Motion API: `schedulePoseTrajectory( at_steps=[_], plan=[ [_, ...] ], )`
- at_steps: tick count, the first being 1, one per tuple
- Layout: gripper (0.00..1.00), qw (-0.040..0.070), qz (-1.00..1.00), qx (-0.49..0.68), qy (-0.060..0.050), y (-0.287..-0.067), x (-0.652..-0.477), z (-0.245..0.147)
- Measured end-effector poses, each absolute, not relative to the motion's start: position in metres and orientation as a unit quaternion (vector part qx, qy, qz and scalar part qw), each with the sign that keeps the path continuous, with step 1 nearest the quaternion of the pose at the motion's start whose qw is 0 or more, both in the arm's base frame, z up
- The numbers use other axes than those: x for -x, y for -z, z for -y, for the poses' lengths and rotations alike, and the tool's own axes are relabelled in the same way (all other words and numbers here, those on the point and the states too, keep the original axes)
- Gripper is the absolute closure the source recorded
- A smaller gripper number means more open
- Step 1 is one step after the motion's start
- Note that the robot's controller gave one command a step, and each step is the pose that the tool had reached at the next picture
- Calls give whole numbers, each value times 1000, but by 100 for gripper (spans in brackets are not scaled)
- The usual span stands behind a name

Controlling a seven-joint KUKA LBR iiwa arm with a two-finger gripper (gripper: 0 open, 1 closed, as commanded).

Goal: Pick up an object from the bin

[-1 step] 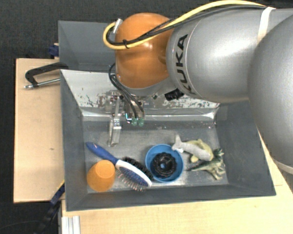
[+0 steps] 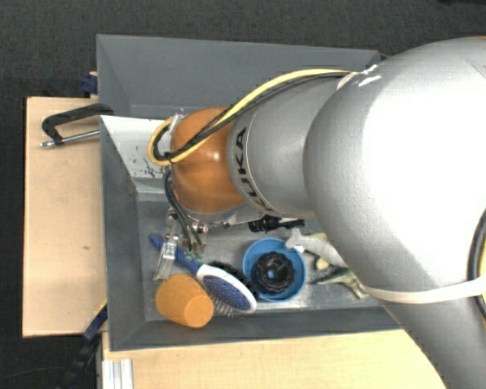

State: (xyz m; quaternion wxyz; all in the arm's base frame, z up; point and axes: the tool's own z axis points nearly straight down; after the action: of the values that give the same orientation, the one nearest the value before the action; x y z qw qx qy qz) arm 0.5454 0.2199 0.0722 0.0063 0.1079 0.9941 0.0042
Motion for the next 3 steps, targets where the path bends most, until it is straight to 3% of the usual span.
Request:
schedulePoseTrajectory(
  at_steps=[1,2,3],
  plan=[
    [0,3,-989,-147,-2,-104,-516,-163],
    [0,1,-991,-135,-1,-114,-491,-154],
    [0,0,-985,-171,-1,-69,-494,-131]
  ],
)
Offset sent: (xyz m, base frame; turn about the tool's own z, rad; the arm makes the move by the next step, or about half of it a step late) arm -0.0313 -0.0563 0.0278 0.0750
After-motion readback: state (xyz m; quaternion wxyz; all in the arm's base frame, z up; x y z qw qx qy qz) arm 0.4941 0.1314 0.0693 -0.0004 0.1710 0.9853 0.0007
